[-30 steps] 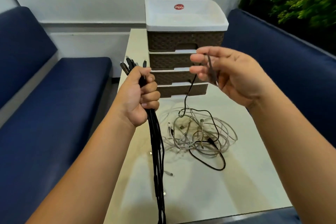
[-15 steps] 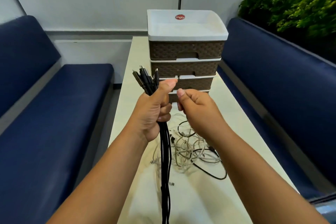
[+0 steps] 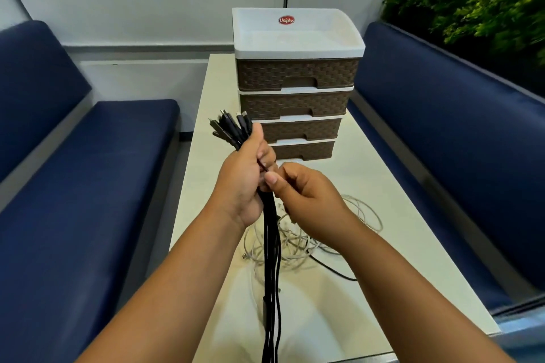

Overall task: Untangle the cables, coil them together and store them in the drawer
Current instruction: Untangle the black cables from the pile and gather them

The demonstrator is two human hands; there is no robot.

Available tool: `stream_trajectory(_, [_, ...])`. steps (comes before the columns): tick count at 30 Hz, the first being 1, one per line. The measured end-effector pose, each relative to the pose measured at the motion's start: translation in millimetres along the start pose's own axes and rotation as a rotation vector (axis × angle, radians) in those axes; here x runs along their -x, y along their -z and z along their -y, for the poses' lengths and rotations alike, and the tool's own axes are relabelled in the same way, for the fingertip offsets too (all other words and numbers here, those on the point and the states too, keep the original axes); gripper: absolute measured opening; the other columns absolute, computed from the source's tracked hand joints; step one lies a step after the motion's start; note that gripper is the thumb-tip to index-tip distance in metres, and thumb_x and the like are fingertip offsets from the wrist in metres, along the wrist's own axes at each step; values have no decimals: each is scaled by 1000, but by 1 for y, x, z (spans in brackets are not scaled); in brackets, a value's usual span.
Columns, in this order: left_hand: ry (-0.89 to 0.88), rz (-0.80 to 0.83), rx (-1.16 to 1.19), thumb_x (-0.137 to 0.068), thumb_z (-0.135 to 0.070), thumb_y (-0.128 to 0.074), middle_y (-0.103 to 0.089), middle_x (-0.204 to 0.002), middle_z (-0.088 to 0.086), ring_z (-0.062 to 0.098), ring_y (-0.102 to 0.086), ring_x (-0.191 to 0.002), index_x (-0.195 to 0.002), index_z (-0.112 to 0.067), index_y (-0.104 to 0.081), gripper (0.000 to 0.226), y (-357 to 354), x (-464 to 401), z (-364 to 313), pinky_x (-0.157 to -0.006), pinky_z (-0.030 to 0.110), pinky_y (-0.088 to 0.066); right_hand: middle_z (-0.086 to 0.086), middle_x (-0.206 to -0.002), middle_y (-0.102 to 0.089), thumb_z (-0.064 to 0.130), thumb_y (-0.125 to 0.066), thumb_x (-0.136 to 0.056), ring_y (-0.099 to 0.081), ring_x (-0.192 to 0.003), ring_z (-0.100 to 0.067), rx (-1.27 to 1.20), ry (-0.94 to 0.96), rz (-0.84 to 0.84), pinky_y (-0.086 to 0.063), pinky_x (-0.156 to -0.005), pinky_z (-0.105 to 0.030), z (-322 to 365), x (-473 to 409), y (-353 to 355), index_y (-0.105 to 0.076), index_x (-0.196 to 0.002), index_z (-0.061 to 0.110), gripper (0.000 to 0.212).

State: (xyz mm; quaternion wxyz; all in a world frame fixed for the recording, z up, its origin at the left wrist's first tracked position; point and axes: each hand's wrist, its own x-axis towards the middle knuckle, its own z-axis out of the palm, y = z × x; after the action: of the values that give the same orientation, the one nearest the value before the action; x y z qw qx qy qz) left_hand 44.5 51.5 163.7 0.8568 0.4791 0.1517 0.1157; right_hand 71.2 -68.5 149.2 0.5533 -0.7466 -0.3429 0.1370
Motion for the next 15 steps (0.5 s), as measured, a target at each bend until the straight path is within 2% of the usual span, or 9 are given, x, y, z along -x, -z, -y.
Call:
stream_trajectory(2, [25,31,103,-100,-49,-43,-29,-58,-4,8,-22,-46,-58,-21,-32,51,2,-2,1,-43,20,-18,-1,-67,-58,29,-62,-94,-53,-62,-13,-109,-68,39,-43,-62,-31,-19,3,7,-60,-77,7,29])
stream_trajectory(3, [27,43,138,-100,-49,-42,-31,-59,-4,8,-25,-47,-58,-22,-31,51,4,-3,1,-45,21,-20,-4,-67,-55,28,-64,-93,-49,-62,-14,-82,-100,74,-40,-62,-31,-31,4,12,-58,-75,5,30])
stream_trajectory(6, [25,82,249,-100,-49,-40,-38,-60,-4,11,-49,-59,-55,-22,-33,53,9,-6,-1,-58,22,-40,-12,-70,-54,29,-65,-93,-50,-59,-5,161,-231,148,-41,-60,-23,-66,6,24,-60,-78,-3,35])
stream_trajectory(8, [42,111,327,-100,-50,-40,-36,-55,-4,12,-57,-63,-55,-21,-35,53,11,-7,-5,-64,24,-48,-8,-85,-64,36,-65,-91,-59,-75,-9,347,-265,112,-49,-73,-31,-86,5,28,-68,-86,4,32])
stream_trajectory(9, [57,128,348,-100,-51,-40,-33,-52,-5,10,-53,-56,-56,-21,-34,53,12,-7,-6,-59,23,-48,-4,-92,-64,37,-65,-92,-59,-81,-11,427,-252,94,-48,-76,-31,-90,4,30,-72,-90,11,27])
stream_trajectory(11, [77,155,354,-100,-52,-40,-26,-48,-8,5,-35,-42,-57,-22,-34,53,14,-7,-9,-43,18,-36,-4,-96,-62,35,-61,-94,-57,-82,-14,558,-222,60,-44,-72,-28,-84,-3,35,-74,-99,17,23])
stream_trajectory(13, [66,140,330,-100,-51,-40,-23,-47,-9,4,-23,-37,-59,-22,-34,51,18,-10,-11,-36,17,-23,-10,-91,-65,33,-56,-97,-61,-82,-23,588,-225,-13,-49,-74,-36,-63,-16,44,-72,-100,14,25])
stream_trajectory(15, [60,98,304,-100,-48,-42,-21,-48,-8,4,-19,-36,-60,-22,-37,48,20,-13,-13,-35,17,-17,-9,-84,-68,30,-53,-99,-65,-80,-24,525,-197,-111,-54,-79,-44,-33,-27,58,-70,-98,13,24])
